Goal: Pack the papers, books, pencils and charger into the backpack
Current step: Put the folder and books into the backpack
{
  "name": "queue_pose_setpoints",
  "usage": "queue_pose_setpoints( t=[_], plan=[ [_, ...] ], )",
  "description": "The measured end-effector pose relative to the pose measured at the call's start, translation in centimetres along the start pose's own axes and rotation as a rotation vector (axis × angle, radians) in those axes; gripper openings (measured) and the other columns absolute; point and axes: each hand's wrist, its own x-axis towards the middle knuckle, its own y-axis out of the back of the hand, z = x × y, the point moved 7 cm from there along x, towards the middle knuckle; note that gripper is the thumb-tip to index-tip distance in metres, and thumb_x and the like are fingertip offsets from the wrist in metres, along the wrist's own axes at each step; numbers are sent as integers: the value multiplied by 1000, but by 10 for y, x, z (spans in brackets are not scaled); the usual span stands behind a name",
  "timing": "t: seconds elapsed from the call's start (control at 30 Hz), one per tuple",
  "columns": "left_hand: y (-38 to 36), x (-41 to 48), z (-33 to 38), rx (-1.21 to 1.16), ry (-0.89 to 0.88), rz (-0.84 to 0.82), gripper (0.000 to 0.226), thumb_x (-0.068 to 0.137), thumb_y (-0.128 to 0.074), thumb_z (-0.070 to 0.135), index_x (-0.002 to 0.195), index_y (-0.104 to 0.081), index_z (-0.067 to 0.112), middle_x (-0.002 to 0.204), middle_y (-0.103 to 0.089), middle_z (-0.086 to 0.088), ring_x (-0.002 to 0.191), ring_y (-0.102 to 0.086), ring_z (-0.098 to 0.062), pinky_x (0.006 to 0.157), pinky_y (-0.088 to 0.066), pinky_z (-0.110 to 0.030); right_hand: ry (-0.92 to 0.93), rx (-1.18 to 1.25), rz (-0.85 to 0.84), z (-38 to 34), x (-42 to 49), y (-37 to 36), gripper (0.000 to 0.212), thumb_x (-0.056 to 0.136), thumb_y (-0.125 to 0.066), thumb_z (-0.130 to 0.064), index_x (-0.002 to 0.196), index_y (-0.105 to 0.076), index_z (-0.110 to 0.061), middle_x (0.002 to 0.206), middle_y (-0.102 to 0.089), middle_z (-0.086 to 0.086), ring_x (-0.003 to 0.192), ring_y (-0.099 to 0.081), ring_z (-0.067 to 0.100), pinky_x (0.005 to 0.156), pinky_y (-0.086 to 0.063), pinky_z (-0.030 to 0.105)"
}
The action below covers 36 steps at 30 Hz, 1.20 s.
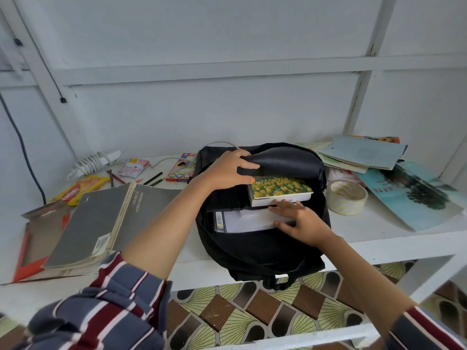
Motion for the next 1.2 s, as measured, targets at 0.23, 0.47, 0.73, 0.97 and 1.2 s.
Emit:
queue_pose_setpoints(
  t=[0.23,0.47,0.73,0.97,1.2],
  plan=[
    [1,1,-1,21,-2,-7,43,86,-65,23,128,-57,24,146,-35,-2,135,-29,-22,111,-28,-42,-51,54,-79,0,20,2,42,98,-42,-36,140,-38,-34,154,-23,-6,144,-12,16,115,-2,33],
    [2,-1,0,3,6,-14,43,86,-65,22,128,-56,24,147,-34,-2,136,-27,-21,111,-26,-39,-94,129,-43,3,35,16,40,95,-47,-37,135,-45,-36,147,-39,-6,139,-30,15,117,-12,40],
    [2,1,-1,-3,10,-27,43,86,-65,23,128,-57,23,146,-34,-3,136,-28,-22,112,-26,-40,-126,81,-8,2,34,13,43,94,-46,-44,136,-42,-37,153,-27,-4,140,-28,19,117,-11,43],
    [-3,-2,-1,-47,35,-76,37,86,-65,18,123,-61,21,146,-34,-4,136,-29,-20,112,-25,-36,-130,213,13,-1,27,22,41,91,-55,-39,131,-51,-34,147,-39,-6,134,-38,16,112,-27,29],
    [-38,-23,-8,20,139,-340,33,87,-64,25,120,-63,28,150,-25,-1,138,-19,-23,114,-18,-37,-64,484,79,-35,2,39,34,84,-67,-22,118,-64,-20,118,-63,-8,112,-57,3,98,-41,17]
  ],
)
